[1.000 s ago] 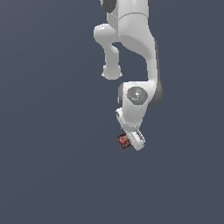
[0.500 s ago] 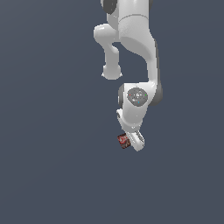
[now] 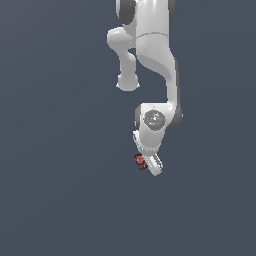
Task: Pick up the object and move it to a goal position.
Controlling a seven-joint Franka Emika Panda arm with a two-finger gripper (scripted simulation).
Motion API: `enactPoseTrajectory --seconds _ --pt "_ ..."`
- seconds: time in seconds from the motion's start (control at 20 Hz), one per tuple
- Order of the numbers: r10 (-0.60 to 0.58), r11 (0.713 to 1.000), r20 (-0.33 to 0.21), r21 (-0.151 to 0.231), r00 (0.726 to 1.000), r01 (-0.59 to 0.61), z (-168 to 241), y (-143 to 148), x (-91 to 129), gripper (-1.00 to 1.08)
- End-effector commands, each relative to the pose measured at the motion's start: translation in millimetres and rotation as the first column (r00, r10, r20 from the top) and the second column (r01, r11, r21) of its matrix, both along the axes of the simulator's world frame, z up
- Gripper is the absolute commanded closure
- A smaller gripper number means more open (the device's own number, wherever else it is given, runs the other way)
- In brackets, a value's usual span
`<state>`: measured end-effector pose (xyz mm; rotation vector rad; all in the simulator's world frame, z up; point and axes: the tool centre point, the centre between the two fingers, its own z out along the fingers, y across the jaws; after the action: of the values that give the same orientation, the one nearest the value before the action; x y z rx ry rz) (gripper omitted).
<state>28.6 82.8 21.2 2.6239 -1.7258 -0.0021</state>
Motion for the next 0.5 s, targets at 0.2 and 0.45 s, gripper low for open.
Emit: enactPoseTrajectory --seconds 0.2,0.45 --pt "-0.001 1.000 0.002 0.000 1.000 0.001 -5.5 0.0 1.6 1.08" --pt "-0.001 1.000 0.002 0.000 1.000 0.001 -5.5 0.0 1.6 1.08"
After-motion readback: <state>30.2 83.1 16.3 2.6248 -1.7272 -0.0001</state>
